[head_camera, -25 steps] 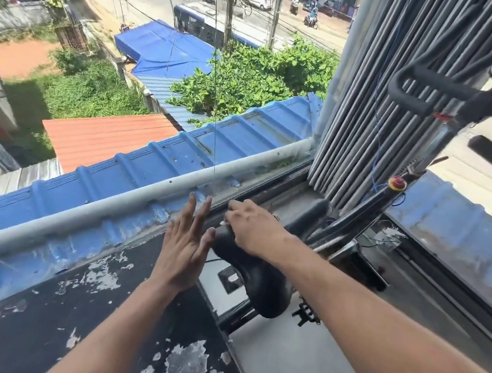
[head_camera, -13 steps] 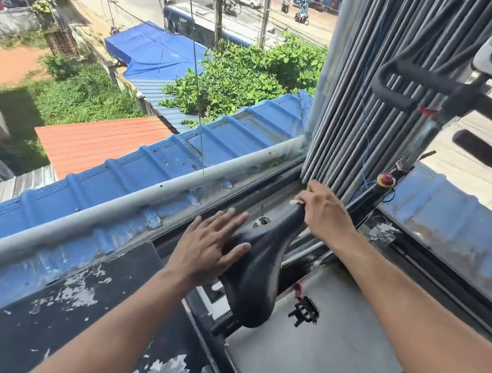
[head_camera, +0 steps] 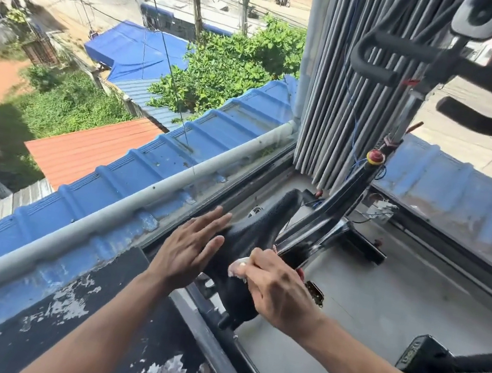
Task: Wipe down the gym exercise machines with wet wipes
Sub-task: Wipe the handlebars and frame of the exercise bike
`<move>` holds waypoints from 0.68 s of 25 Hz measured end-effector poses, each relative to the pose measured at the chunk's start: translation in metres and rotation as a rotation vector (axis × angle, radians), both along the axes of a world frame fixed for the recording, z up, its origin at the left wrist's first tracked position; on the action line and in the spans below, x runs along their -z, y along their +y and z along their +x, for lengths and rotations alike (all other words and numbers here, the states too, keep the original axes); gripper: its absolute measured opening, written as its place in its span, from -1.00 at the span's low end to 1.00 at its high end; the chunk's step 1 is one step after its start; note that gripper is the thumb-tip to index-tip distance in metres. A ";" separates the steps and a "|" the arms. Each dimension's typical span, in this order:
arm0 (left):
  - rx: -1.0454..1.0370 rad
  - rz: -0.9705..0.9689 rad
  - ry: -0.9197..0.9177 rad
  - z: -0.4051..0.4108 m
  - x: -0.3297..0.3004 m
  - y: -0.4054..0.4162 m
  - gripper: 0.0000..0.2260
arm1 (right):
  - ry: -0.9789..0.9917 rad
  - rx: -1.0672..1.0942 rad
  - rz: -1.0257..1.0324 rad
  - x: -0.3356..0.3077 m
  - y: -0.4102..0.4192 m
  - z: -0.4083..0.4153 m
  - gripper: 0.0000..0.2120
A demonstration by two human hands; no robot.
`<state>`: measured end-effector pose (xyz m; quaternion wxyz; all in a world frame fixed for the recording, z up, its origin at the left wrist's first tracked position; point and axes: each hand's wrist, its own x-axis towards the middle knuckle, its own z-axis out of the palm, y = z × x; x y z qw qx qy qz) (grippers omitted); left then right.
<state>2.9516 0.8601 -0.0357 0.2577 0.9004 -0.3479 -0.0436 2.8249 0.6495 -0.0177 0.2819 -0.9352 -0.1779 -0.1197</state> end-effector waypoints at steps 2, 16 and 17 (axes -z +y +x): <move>-0.017 0.024 -0.017 -0.004 0.000 -0.002 -0.46 | 0.021 -0.069 0.028 0.005 -0.007 -0.015 -0.81; -0.053 0.268 -0.026 -0.046 -0.012 0.000 -0.44 | 0.091 0.428 0.271 0.018 0.028 -0.104 -0.86; -0.023 0.270 -0.026 -0.055 -0.012 0.005 -0.44 | 0.079 0.493 0.265 0.013 0.036 -0.112 -0.88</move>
